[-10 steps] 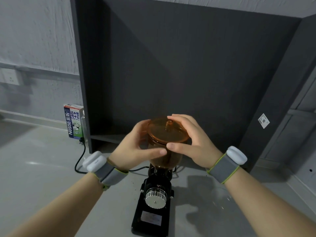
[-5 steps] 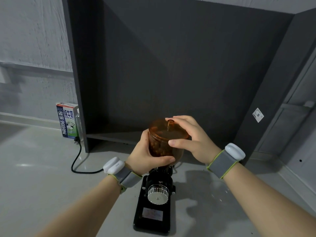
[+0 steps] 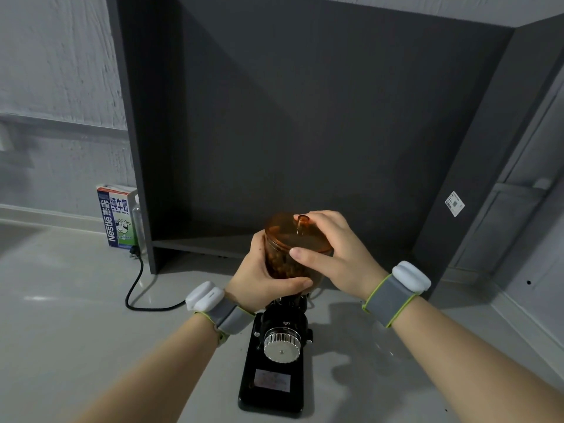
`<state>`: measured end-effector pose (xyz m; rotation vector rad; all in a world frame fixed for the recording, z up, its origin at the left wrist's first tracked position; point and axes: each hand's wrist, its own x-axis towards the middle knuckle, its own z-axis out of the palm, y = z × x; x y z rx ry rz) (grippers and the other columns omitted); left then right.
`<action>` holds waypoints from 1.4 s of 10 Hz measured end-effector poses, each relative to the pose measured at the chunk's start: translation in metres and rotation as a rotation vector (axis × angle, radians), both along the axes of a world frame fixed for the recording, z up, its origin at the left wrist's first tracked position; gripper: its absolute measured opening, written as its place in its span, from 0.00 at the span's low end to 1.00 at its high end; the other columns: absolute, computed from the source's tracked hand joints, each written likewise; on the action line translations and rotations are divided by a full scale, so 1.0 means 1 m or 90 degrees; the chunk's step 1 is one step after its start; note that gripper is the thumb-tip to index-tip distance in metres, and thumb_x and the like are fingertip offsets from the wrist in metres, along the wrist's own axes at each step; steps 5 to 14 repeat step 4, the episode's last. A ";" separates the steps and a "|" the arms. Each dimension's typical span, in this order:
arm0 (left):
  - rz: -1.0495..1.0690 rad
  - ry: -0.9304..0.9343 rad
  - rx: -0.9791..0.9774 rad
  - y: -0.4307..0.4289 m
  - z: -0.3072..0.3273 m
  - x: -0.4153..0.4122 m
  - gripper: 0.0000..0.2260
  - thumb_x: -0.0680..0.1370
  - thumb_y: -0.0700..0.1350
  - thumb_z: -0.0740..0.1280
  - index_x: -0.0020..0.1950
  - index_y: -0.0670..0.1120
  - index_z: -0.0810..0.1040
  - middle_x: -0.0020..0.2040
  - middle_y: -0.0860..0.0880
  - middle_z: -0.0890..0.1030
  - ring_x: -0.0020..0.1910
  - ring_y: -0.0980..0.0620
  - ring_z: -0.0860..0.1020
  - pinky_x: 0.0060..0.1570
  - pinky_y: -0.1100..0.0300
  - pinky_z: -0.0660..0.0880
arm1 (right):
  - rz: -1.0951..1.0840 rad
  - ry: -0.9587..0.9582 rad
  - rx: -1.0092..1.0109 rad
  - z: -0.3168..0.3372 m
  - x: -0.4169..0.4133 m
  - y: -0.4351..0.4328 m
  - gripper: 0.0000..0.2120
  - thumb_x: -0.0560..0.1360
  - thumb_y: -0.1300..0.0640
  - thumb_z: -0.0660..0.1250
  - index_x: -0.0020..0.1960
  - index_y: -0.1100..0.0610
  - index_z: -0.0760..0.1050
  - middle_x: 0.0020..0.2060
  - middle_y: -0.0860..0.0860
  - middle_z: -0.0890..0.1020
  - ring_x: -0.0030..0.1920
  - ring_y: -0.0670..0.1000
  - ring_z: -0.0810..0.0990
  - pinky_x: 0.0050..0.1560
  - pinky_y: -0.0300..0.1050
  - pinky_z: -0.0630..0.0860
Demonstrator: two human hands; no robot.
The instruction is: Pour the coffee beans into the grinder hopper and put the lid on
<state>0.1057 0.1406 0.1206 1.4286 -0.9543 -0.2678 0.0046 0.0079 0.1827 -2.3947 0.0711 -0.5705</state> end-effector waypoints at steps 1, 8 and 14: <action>0.000 -0.002 0.009 -0.001 -0.001 0.002 0.44 0.58 0.53 0.78 0.68 0.47 0.60 0.60 0.51 0.74 0.58 0.57 0.76 0.54 0.59 0.76 | -0.006 -0.003 0.011 0.000 0.001 0.001 0.30 0.67 0.38 0.66 0.65 0.47 0.68 0.63 0.46 0.67 0.62 0.45 0.71 0.61 0.41 0.71; -0.053 0.005 0.056 0.011 0.016 0.009 0.59 0.57 0.54 0.80 0.75 0.48 0.43 0.67 0.54 0.67 0.68 0.51 0.69 0.62 0.59 0.72 | 0.020 0.035 0.089 0.016 -0.009 -0.001 0.34 0.66 0.37 0.68 0.70 0.41 0.62 0.69 0.45 0.65 0.67 0.44 0.65 0.63 0.42 0.63; -0.053 0.005 0.056 0.011 0.016 0.009 0.59 0.57 0.54 0.80 0.75 0.48 0.43 0.67 0.54 0.67 0.68 0.51 0.69 0.62 0.59 0.72 | 0.020 0.035 0.089 0.016 -0.009 -0.001 0.34 0.66 0.37 0.68 0.70 0.41 0.62 0.69 0.45 0.65 0.67 0.44 0.65 0.63 0.42 0.63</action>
